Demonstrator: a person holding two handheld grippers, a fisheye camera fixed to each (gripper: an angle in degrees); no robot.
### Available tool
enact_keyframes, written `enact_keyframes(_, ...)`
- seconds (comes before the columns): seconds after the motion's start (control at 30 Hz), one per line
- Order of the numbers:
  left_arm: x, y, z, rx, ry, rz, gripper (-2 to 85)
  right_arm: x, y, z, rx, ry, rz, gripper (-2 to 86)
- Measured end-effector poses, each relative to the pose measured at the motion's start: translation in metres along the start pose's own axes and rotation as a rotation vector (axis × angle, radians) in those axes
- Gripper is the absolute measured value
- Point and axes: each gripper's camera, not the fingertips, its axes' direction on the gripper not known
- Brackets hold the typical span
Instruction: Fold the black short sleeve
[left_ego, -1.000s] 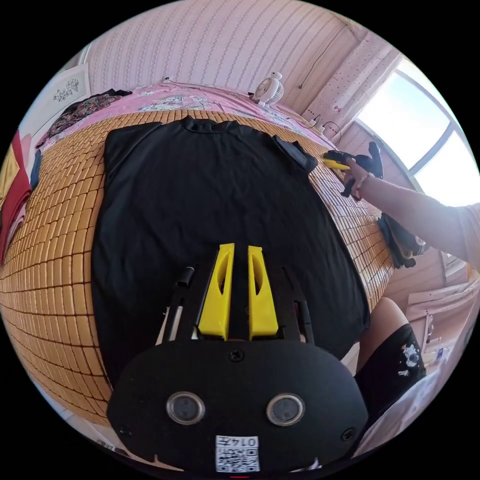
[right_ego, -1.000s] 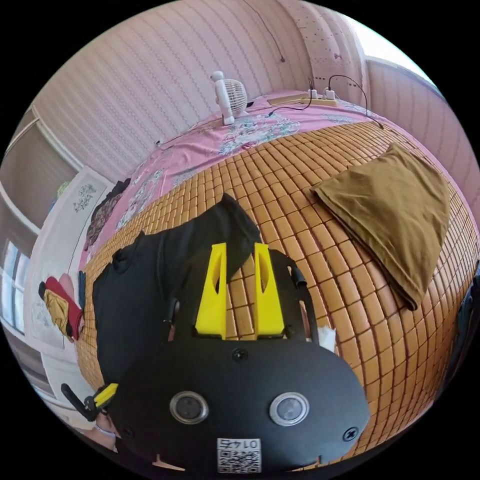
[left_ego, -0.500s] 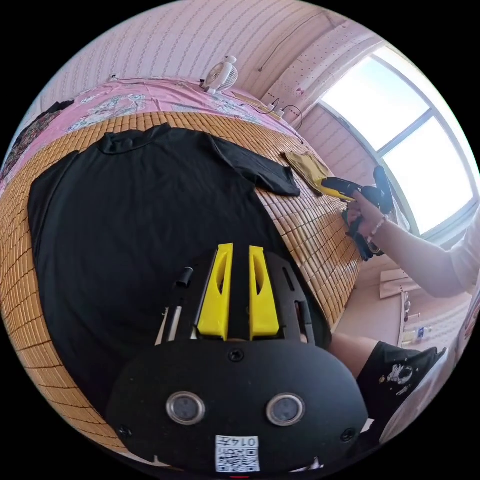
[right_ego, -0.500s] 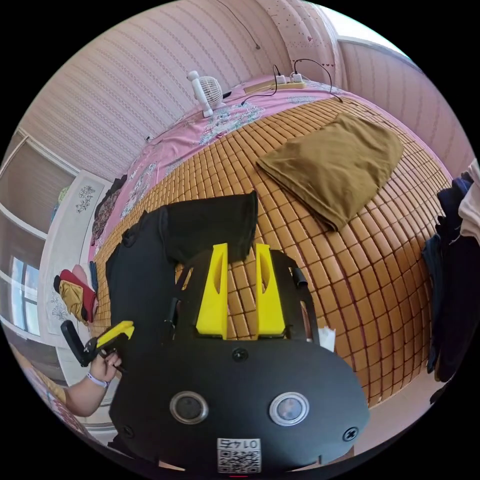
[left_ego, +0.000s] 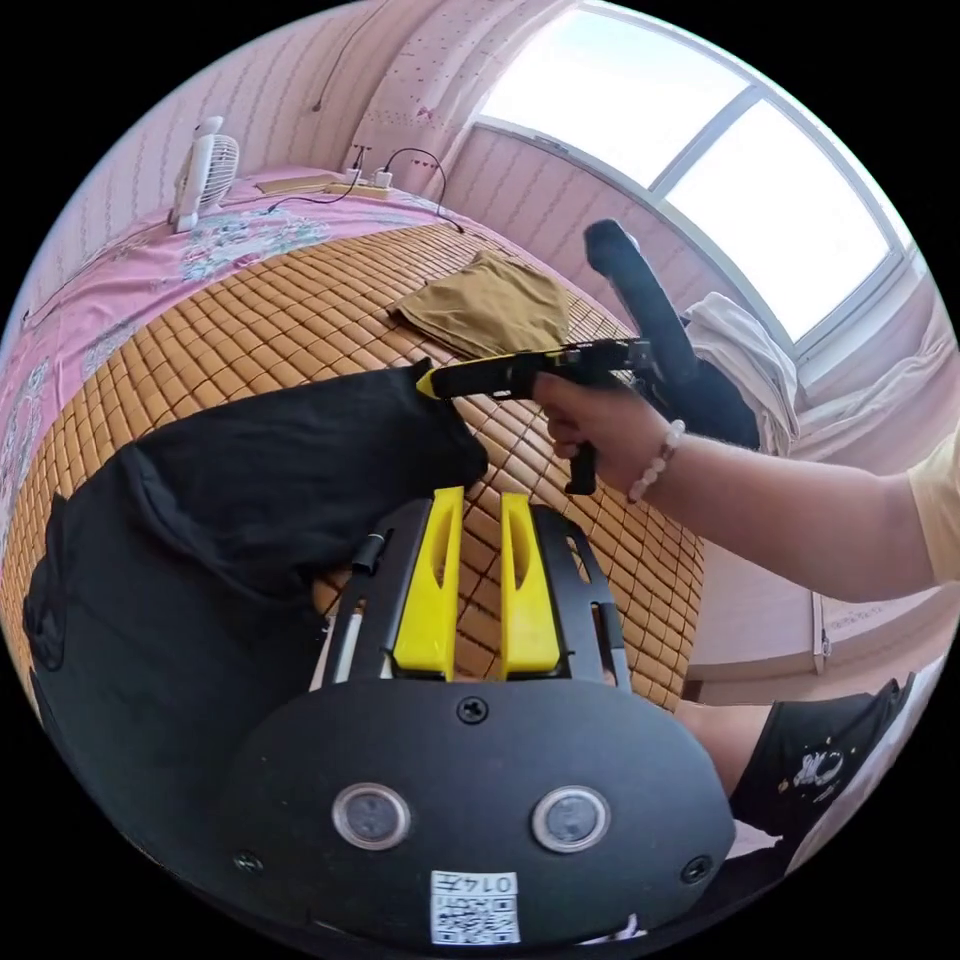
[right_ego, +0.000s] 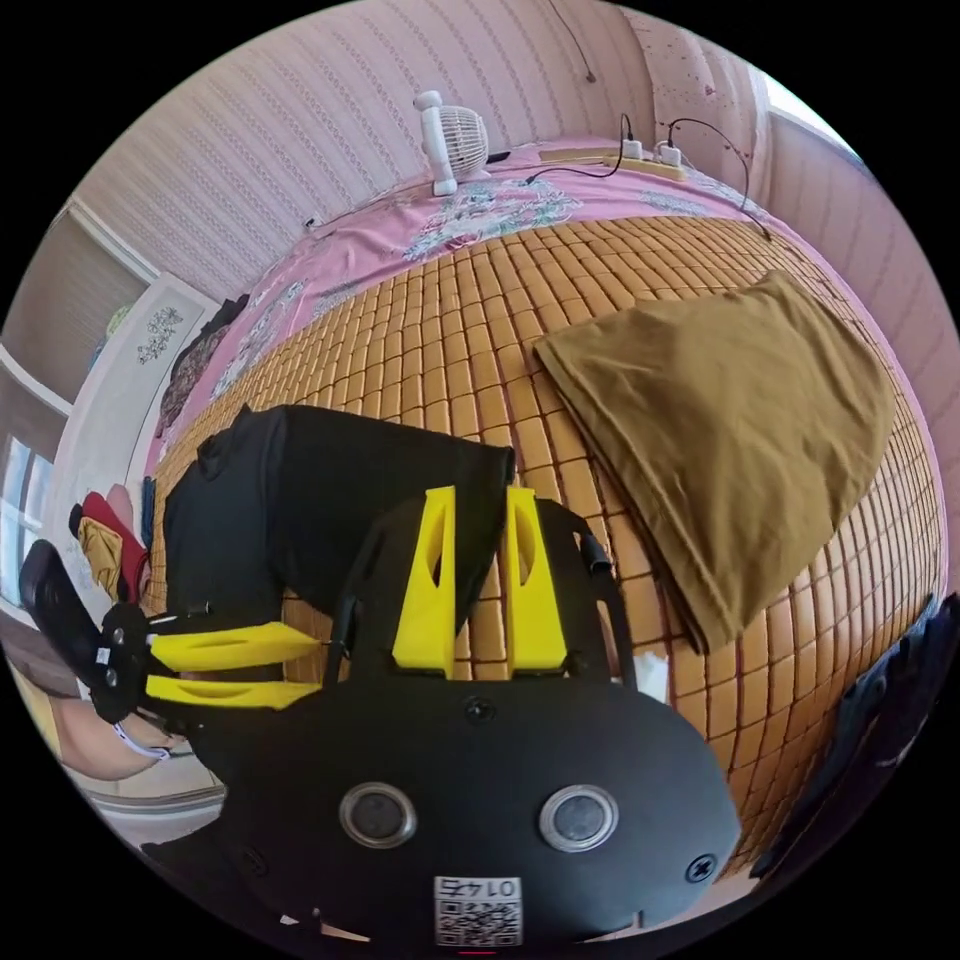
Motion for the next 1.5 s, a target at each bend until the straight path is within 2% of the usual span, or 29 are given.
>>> enact_keyframes(0.17,0.013,-0.052,0.019,-0.010,-0.012,0.045,6.6,0.009,-0.046,0.009,-0.014,-0.043,-0.056,1.1)
enact_keyframes(0.27,0.022,-0.080,0.032,-0.026,-0.098,0.076,6.9,0.029,-0.070,0.020,-0.027,-0.051,-0.036,0.6)
enact_keyframes(0.4,0.030,-0.111,0.040,0.036,-0.251,0.117,7.0,0.039,-0.094,0.040,-0.067,-0.070,-0.054,0.4)
enact_keyframes(0.5,0.028,-0.132,0.052,-0.007,-0.315,0.141,6.7,0.036,-0.106,0.046,-0.070,-0.047,-0.109,0.3)
enact_keyframes(0.77,-0.019,-0.170,0.049,-0.050,-0.134,0.033,-0.2,0.045,-0.130,0.051,-0.116,-0.084,-0.130,0.3)
enact_keyframes(0.9,-0.030,-0.187,0.028,-0.032,0.165,0.127,-0.7,0.045,-0.140,0.037,-0.136,-0.098,-0.126,0.4)
enact_keyframes(0.93,-0.031,-0.190,0.020,-0.036,0.170,0.152,-0.6,0.046,-0.143,0.032,-0.141,-0.112,-0.129,0.4)
enact_keyframes(1.0,-0.036,-0.189,0.005,0.000,0.128,0.156,-0.2,0.049,-0.146,0.026,-0.150,-0.133,-0.119,0.5)
enact_keyframes(1.1,-0.054,-0.184,-0.004,0.046,0.113,0.041,2.5,0.056,-0.148,0.024,-0.152,-0.140,-0.098,0.8)
enact_keyframes(1.23,-0.046,-0.176,-0.007,0.066,-0.052,0.053,4.2,0.064,-0.147,0.014,-0.111,-0.109,-0.056,1.3)
enact_keyframes(1.5,-0.017,-0.170,0.058,-0.178,-0.161,0.167,5.8,0.029,-0.147,-0.003,-0.072,-0.095,-0.153,3.5)
